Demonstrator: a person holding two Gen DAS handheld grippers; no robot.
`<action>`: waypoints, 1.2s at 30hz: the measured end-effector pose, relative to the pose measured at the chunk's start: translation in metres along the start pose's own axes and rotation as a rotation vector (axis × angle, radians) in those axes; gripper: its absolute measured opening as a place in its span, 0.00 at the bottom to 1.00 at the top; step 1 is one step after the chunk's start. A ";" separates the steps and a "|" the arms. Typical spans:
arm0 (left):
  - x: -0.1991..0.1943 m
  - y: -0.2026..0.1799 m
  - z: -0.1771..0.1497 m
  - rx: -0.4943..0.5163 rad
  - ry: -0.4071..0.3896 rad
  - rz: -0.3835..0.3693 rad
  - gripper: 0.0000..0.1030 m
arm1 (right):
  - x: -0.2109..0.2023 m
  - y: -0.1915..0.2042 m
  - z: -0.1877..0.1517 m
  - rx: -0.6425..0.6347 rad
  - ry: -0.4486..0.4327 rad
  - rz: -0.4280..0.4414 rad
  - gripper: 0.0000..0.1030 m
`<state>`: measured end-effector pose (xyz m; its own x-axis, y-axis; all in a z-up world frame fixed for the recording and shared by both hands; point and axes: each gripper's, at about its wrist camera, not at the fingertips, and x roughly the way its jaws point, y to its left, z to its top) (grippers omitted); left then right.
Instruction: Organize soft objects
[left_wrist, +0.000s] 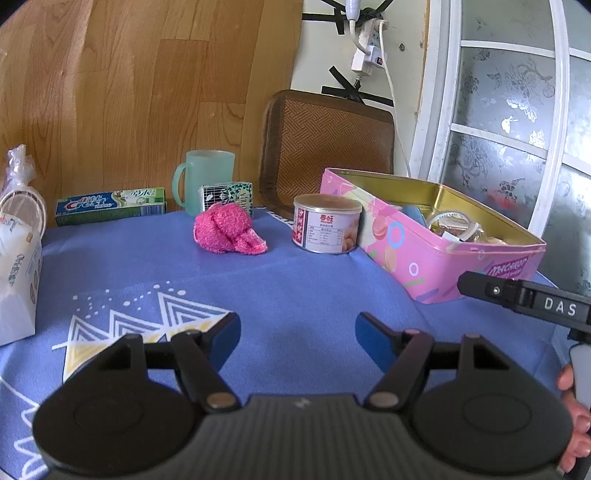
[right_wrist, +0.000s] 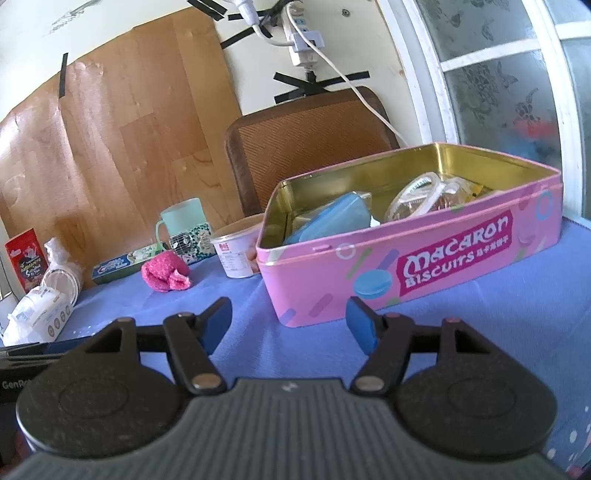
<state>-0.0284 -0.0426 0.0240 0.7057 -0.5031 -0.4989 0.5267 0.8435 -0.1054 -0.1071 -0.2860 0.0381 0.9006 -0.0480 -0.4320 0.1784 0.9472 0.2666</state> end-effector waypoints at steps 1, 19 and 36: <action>0.000 0.001 0.000 -0.003 0.001 -0.001 0.69 | -0.001 0.002 0.000 -0.009 -0.004 0.004 0.68; -0.031 0.084 0.012 -0.150 -0.052 0.197 0.69 | 0.039 0.082 0.020 -0.327 0.076 0.292 0.68; -0.036 0.116 0.002 -0.278 -0.131 0.202 0.70 | 0.225 0.166 0.035 -0.535 0.394 0.199 0.53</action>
<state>0.0084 0.0728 0.0315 0.8465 -0.3256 -0.4211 0.2341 0.9382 -0.2550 0.1391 -0.1502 0.0149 0.6665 0.1656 -0.7269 -0.2867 0.9570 -0.0449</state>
